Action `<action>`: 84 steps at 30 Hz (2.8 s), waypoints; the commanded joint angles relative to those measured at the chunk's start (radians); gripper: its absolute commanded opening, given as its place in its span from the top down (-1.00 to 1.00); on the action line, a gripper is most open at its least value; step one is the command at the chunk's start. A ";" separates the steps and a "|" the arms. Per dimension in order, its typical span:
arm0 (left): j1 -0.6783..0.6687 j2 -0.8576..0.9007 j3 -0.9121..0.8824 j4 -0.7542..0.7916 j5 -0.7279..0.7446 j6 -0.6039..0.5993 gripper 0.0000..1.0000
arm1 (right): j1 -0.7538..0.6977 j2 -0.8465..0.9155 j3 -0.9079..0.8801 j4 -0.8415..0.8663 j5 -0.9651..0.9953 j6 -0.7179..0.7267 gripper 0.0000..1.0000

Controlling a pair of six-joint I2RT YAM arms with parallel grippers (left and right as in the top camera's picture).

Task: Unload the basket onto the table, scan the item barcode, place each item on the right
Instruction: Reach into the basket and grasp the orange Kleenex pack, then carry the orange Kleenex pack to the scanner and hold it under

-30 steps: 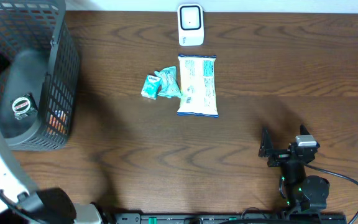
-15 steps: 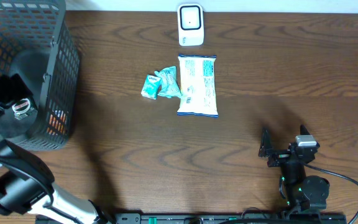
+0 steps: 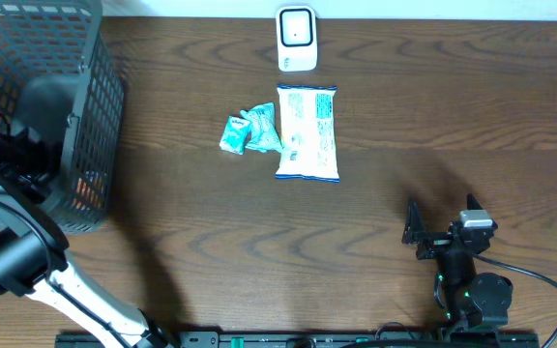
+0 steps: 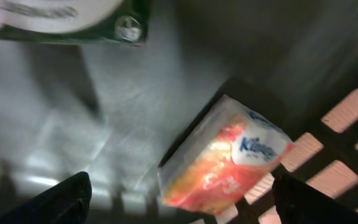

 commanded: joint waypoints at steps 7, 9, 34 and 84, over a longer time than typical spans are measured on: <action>0.005 0.037 -0.122 0.065 0.047 0.010 -0.43 | -0.016 -0.005 -0.001 -0.004 0.004 0.004 -0.99; 0.005 0.037 -0.124 0.066 0.047 0.010 -0.15 | -0.016 -0.005 -0.001 -0.004 0.004 0.004 -0.99; 0.002 -0.185 0.245 -0.018 0.043 -0.274 0.85 | -0.016 -0.005 -0.001 -0.004 0.004 0.003 -0.99; -0.858 -0.107 0.255 0.067 -0.222 -0.460 0.85 | -0.016 -0.005 -0.001 -0.004 0.004 0.004 -0.99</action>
